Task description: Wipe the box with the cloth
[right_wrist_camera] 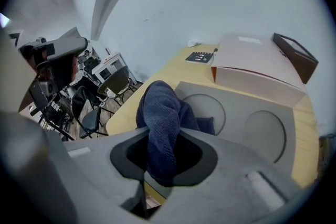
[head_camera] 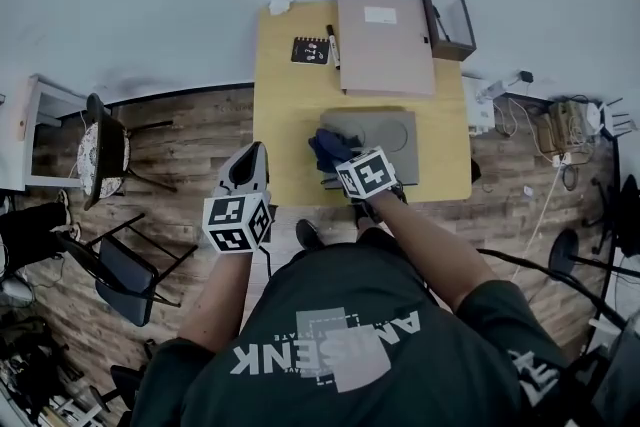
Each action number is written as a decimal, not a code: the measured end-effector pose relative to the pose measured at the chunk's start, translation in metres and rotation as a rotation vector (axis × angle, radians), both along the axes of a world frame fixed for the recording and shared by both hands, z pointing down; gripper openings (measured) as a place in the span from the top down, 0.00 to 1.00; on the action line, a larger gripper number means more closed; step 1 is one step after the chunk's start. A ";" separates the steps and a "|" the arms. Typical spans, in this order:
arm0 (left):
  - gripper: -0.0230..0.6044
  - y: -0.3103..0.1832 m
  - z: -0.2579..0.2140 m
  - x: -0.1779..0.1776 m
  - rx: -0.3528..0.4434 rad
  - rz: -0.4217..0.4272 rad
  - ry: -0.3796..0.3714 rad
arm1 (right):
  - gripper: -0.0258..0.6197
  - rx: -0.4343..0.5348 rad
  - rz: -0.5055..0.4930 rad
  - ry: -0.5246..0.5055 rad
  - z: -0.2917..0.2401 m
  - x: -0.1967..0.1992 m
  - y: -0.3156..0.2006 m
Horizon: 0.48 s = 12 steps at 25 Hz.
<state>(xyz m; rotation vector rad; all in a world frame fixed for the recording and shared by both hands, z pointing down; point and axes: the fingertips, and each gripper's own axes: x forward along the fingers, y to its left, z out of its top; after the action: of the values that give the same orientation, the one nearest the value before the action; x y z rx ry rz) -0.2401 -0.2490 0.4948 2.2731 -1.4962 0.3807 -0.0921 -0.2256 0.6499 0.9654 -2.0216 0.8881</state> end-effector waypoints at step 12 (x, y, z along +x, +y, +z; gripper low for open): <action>0.96 -0.020 -0.003 0.066 0.010 0.123 0.001 | 0.84 -0.006 0.140 -0.009 0.000 0.072 0.004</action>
<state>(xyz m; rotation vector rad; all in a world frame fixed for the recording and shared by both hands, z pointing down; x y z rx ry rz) -0.1740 -0.2693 0.4922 2.3802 -1.3644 0.4077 -0.0205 -0.2218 0.6496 1.1124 -1.9763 0.9737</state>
